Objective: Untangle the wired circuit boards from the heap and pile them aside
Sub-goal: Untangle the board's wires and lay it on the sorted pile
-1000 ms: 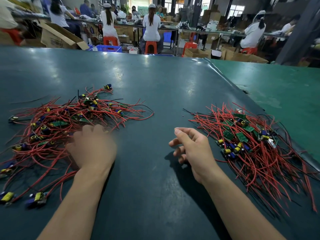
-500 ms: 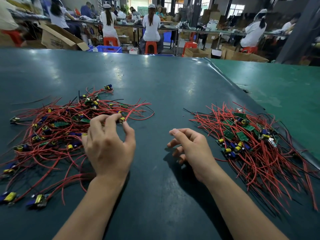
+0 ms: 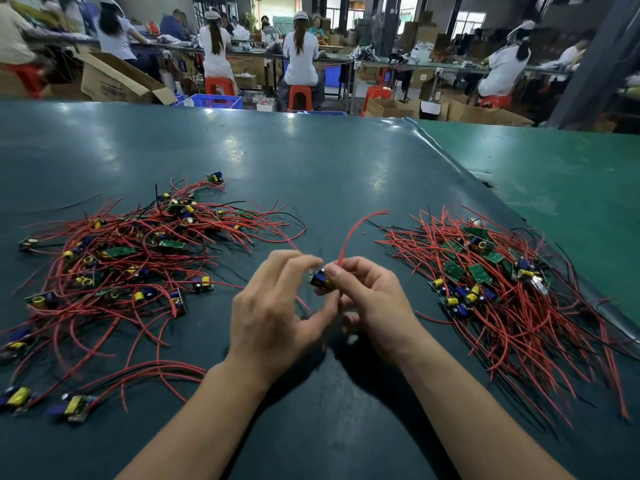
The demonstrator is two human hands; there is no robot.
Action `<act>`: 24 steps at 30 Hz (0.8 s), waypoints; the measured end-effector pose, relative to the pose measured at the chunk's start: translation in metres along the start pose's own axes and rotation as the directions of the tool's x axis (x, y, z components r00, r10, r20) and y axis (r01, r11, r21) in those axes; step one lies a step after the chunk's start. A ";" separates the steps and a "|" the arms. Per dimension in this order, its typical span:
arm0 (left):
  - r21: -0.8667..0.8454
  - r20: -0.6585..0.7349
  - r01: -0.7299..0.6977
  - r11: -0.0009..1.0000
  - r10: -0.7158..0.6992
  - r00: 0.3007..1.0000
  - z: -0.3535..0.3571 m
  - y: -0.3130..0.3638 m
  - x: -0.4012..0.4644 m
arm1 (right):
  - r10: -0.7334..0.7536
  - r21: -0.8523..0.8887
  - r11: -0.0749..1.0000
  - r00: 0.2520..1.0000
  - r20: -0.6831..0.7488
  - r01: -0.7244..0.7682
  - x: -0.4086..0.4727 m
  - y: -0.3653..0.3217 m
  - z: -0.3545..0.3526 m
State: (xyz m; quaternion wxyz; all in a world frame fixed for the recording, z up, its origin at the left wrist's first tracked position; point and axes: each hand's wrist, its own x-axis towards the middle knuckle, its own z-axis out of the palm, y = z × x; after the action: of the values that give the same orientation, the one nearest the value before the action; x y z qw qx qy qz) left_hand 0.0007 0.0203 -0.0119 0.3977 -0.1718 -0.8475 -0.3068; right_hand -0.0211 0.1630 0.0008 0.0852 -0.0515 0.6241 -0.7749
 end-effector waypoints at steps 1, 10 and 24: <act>0.065 -0.019 0.062 0.996 -0.061 0.998 -0.001 -0.001 0.001 | -0.050 -0.043 0.998 0.997 -0.054 0.047 0.000 -0.002 -0.001; 0.477 -0.147 0.545 0.690 -0.548 0.823 -0.014 -0.034 0.008 | -0.157 -0.043 0.988 0.953 -0.259 0.151 0.000 -0.013 -0.015; -0.434 0.271 0.437 0.788 -0.348 0.897 0.003 -0.007 0.007 | -0.078 -0.237 0.969 0.997 -0.019 0.071 -0.003 -0.006 -0.009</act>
State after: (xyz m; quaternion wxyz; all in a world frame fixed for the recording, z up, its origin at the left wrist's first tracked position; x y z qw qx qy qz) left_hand -0.0085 0.0172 -0.0106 0.1925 -0.1116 -0.7920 -0.5685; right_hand -0.0199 0.1737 0.0046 0.0406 -0.0737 0.7107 -0.6985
